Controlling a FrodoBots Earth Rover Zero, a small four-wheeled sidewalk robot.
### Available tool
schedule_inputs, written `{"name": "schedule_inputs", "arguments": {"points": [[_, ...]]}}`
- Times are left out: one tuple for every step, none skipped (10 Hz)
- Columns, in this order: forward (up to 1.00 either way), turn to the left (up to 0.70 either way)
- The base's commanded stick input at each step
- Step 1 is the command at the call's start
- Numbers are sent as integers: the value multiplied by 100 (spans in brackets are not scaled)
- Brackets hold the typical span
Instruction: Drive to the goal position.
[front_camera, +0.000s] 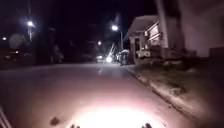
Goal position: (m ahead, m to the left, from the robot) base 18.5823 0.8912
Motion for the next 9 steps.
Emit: {"name": "schedule_inputs", "arguments": {"points": [[70,0],[70,0],[70,0],[70,0],[70,0],[70,0],[70,0],[70,0],[70,0]]}}
